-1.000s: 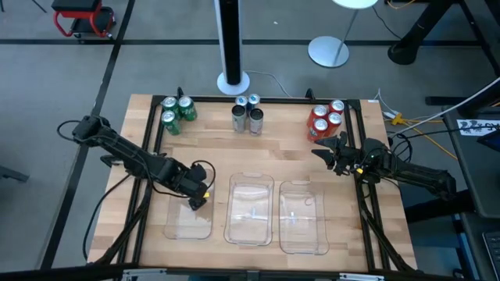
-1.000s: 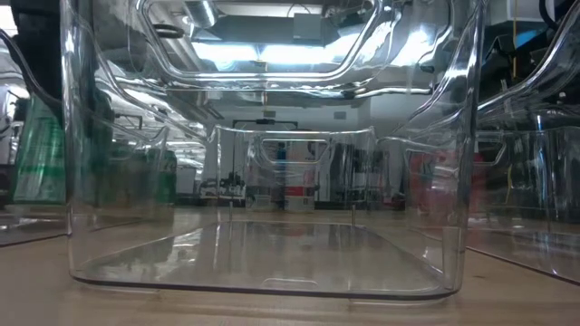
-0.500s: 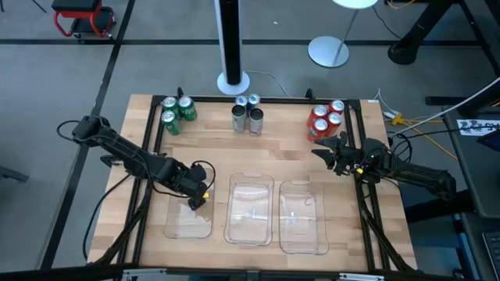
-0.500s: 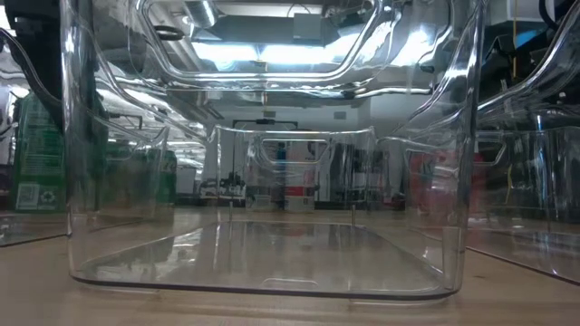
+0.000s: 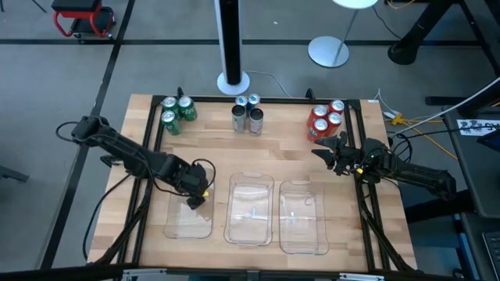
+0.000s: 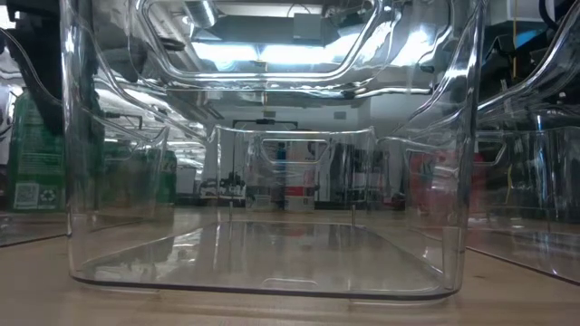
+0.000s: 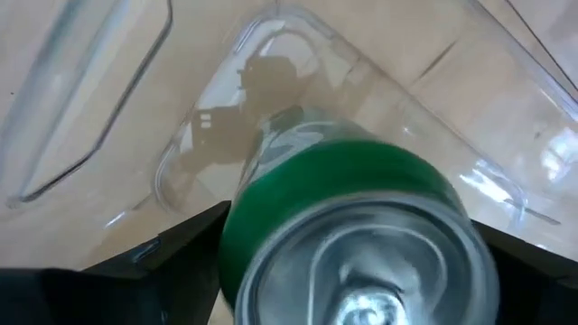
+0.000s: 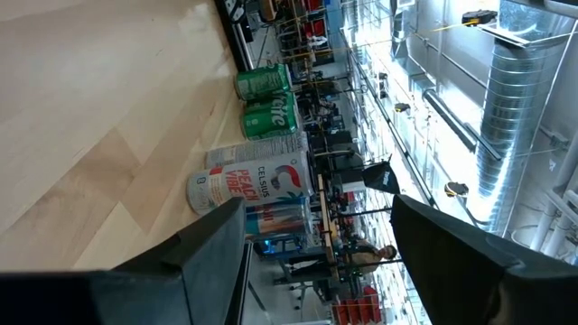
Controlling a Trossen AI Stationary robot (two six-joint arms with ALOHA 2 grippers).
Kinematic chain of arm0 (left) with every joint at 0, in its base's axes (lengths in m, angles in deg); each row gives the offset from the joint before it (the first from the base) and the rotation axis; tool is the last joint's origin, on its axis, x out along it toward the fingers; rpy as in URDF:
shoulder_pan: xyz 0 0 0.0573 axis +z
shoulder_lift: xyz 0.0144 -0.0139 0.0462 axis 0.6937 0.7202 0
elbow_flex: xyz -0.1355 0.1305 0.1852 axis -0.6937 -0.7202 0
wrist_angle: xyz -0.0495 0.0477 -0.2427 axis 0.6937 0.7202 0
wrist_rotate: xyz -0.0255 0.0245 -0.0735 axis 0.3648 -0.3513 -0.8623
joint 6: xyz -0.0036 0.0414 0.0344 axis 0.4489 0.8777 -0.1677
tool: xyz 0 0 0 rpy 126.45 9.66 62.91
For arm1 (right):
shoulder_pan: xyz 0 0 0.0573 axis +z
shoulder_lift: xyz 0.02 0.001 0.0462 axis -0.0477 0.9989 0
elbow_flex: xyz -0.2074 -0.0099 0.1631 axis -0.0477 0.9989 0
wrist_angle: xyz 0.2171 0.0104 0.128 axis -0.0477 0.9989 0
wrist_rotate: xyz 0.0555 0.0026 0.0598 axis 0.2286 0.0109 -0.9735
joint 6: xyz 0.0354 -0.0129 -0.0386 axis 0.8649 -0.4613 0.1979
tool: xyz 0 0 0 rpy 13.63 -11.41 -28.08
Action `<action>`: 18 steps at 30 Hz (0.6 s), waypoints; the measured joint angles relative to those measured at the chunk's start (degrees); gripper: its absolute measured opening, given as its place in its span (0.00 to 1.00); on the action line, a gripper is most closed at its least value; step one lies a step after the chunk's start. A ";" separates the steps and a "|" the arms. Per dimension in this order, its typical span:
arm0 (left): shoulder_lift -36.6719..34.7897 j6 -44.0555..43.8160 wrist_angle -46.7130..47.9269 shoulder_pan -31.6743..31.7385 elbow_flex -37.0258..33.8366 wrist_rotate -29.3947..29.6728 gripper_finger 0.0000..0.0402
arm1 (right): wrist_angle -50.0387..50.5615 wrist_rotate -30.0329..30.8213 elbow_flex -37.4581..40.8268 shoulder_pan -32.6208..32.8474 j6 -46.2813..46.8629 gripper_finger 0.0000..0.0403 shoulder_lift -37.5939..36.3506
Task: Sort soda cans
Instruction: Put the bottom right green soda can into the left transparent bin, then put the bottom left green soda can into the left transparent bin
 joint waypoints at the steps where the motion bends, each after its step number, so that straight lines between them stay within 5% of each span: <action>1: -0.23 0.37 0.64 0.27 0.59 -0.09 0.84 | 0.00 0.00 0.00 -0.02 0.01 0.69 0.00; 18: -6.60 5.71 11.69 6.49 11.93 12.98 0.84 | -0.02 0.00 0.00 -0.02 0.04 0.69 0.00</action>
